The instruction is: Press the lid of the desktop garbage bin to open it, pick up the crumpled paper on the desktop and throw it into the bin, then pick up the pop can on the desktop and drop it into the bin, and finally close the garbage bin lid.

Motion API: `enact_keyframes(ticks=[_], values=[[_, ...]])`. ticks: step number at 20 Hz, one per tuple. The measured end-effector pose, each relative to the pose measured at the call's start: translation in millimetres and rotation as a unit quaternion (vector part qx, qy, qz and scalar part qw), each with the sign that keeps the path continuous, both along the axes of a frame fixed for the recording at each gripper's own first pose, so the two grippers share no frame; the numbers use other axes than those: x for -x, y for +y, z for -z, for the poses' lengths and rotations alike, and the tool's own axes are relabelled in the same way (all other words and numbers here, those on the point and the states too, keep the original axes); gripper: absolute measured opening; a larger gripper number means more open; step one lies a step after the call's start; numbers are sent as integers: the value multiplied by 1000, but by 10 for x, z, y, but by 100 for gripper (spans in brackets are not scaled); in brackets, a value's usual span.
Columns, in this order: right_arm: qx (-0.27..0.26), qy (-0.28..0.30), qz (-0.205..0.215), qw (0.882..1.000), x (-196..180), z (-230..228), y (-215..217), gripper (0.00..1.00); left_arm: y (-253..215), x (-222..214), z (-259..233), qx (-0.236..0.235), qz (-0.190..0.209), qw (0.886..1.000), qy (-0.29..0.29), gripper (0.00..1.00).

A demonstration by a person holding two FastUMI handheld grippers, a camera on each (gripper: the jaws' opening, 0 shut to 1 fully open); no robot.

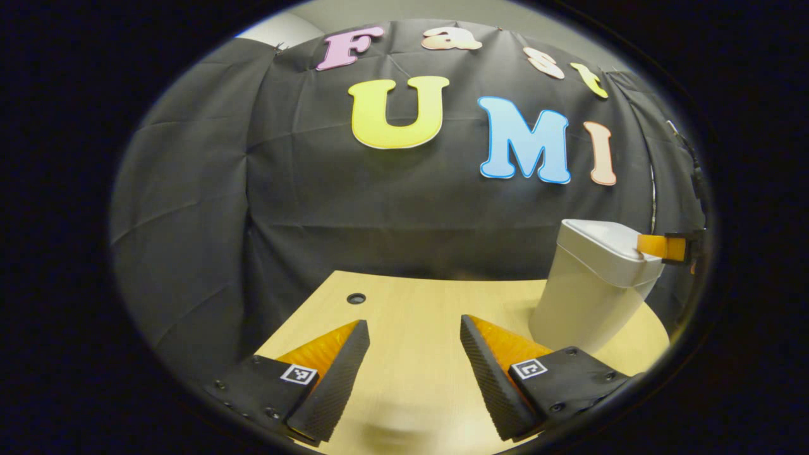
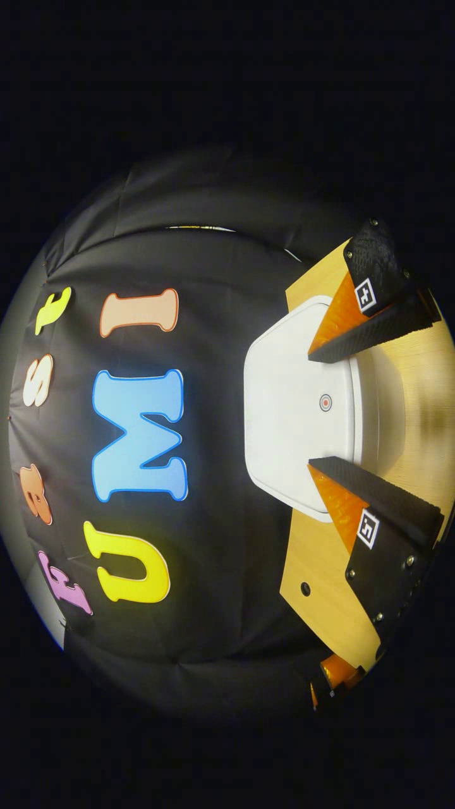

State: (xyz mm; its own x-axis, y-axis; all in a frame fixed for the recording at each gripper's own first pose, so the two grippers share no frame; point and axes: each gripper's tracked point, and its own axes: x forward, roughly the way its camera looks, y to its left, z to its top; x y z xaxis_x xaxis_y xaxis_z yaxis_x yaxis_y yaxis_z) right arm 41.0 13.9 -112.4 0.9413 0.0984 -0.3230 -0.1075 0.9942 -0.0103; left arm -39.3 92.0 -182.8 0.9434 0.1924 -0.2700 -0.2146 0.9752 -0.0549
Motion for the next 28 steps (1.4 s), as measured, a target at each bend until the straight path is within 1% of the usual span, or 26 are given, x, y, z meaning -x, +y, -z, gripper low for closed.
enact_keyframes(ticks=[2,7,8,9,10,11,12,14,15,16,19,20,21,22,23,24,25,28], values=[[-15,0,6,1000,-6,-18,-12,97,-31,-7,-12,-2,4,1000,-1,96],[-23,-15,20,999,-29,-63,-5,96,-58,-37,-102,-13,12,1000,-8,96],[-27,-11,22,999,-39,-52,-13,96,-52,-44,-116,-13,12,1000,-10,100],[-30,-10,21,999,-36,-73,-9,95,-49,-50,-139,-13,12,1000,-11,100],[-32,-9,20,999,-40,-69,-5,95,-51,-68,-167,-11,13,1000,-13,96],[-35,-9,19,999,-37,-91,-6,95,-42,-84,-184,-11,13,1000,-15,100],[-39,-10,18,999,-34,-111,7,95,-46,-96,-220,-11,14,1000,-18,100],[-44,-27,12,999,-5,-214,52,96,-46,-137,-310,-13,15,999,-27,100],[-43,-40,9,998,105,-332,104,96,-56,-158,-384,-14,15,999,-32,96],[-42,-51,6,998,131,-393,126,96,-66,-185,-452,-14,17,999,-38,95],[-41,-83,-1,996,200,-583,172,96,-113,-229,-658,-13,22,998,-57,95],[-40,-89,-2,995,235,-617,192,96,-132,-246,-745,-12,24,998,-64,100],[-38,-93,-4,995,259,-651,203,96,-144,-253,-828,-12,26,997,-70,100],[-38,-98,-6,994,292,-683,213,95,-166,-260,-904,-13,27,997,-77,95],[-36,-103,-8,994,327,-720,228,96,-191,-254,-990,-14,29,996,-84,100],[-35,-108,-10,993,365,-746,241,96,-208,-246,-1078,-14,30,995,-92,95],[-33,-113,-13,993,408,-777,257,95,-232,-234,-1172,-16,32,994,-99,100],[-24,-137,-21,990,557,-910,307,95,-320,-135,-1397,-23,40,992,-120,100]])
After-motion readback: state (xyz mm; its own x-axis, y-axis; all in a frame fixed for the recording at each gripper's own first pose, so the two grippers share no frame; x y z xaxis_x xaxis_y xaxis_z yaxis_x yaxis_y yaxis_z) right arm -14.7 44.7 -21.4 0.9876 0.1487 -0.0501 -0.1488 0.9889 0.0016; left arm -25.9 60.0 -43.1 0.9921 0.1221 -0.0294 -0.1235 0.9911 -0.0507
